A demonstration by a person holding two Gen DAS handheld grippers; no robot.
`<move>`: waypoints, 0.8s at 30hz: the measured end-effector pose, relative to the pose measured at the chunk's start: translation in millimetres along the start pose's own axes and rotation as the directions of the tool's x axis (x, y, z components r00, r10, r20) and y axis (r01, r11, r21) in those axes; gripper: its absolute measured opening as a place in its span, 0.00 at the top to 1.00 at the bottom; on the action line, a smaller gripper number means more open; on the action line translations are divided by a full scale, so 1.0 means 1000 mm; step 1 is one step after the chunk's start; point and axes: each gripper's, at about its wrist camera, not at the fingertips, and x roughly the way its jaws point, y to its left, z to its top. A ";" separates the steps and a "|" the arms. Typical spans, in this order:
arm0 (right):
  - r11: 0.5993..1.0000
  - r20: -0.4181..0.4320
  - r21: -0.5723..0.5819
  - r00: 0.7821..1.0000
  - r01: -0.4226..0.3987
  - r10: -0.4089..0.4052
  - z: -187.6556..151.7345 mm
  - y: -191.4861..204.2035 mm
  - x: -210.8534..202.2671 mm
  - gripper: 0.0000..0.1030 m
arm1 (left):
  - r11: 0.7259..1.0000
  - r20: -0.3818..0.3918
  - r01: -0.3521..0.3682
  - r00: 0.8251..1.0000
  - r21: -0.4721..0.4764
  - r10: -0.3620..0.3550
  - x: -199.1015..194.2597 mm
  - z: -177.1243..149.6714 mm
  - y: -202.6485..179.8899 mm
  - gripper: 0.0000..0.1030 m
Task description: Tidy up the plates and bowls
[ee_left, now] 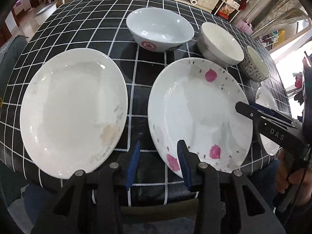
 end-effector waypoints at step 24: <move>0.998 0.046 0.043 0.998 -0.041 0.039 -0.008 -0.009 0.000 0.80 | 0.993 0.020 -0.103 0.995 0.060 0.102 0.017 0.007 -0.013 0.87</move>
